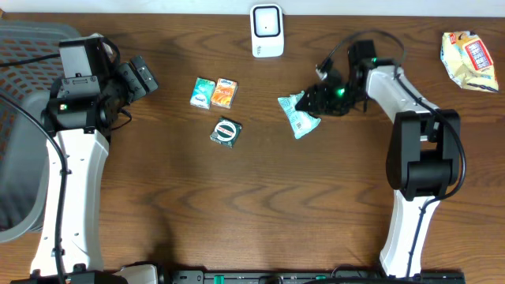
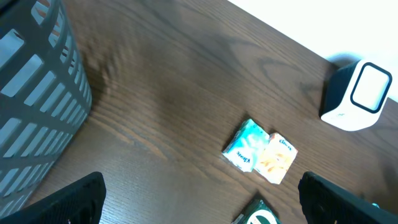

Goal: Scan the item barcode

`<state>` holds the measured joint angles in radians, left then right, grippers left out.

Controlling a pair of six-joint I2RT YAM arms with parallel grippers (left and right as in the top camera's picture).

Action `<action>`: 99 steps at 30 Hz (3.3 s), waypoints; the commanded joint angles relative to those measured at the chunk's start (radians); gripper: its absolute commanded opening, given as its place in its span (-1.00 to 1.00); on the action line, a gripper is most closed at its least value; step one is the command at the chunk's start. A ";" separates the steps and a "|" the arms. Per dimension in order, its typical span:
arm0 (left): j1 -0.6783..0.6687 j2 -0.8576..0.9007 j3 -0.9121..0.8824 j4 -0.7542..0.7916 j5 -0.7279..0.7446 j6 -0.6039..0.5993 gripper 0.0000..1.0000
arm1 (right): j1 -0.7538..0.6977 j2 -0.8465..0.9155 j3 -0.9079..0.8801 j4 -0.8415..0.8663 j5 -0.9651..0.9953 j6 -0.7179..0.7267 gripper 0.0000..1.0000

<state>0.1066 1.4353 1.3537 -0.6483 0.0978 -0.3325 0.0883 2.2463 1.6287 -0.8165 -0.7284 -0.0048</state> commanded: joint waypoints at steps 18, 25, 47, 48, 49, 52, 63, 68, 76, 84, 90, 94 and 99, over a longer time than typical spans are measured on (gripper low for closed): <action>0.002 0.002 0.003 -0.002 -0.013 0.003 0.95 | 0.051 -0.102 0.093 0.006 0.249 0.083 -0.97; 0.002 0.002 0.003 -0.002 -0.013 0.003 0.95 | 0.261 -0.159 0.106 -0.067 1.189 0.152 -0.98; 0.002 0.002 0.003 -0.002 -0.013 0.003 0.96 | 0.604 0.054 0.185 -0.183 1.139 0.221 -0.21; 0.002 0.002 0.003 -0.002 -0.013 0.003 0.95 | 0.600 0.054 0.215 -0.207 1.110 0.220 -0.17; 0.002 0.002 0.003 -0.003 -0.013 0.003 0.95 | 0.595 0.054 0.248 -0.235 1.100 0.220 -0.12; 0.002 0.002 0.003 -0.002 -0.013 0.003 0.95 | 0.571 0.054 0.340 -0.308 1.100 0.208 0.11; 0.002 0.002 0.003 -0.002 -0.013 0.003 0.96 | 0.362 0.062 0.390 -0.395 0.772 -0.155 0.29; 0.002 0.002 0.003 -0.003 -0.013 0.003 0.95 | 0.313 0.063 0.301 -0.343 0.770 -0.158 0.33; 0.002 0.002 0.003 -0.002 -0.013 0.003 0.96 | 0.305 0.063 0.185 -0.229 0.766 -0.141 -0.32; 0.002 0.002 0.003 -0.002 -0.013 0.003 0.95 | 0.314 0.060 0.294 -0.189 0.840 -0.028 -0.88; 0.002 0.002 0.003 -0.002 -0.013 0.003 0.96 | 0.315 0.060 0.427 0.069 0.906 0.000 -0.98; 0.002 0.002 0.003 -0.002 -0.013 0.003 0.96 | 0.313 0.064 0.426 0.349 0.902 0.001 -0.98; 0.002 0.002 0.003 -0.002 -0.013 0.003 0.95 | 0.317 0.095 0.415 0.643 0.822 0.009 -0.98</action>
<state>0.1066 1.4361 1.3537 -0.6495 0.0978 -0.3325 0.3981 2.3085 2.0373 -0.2600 0.1493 -0.0181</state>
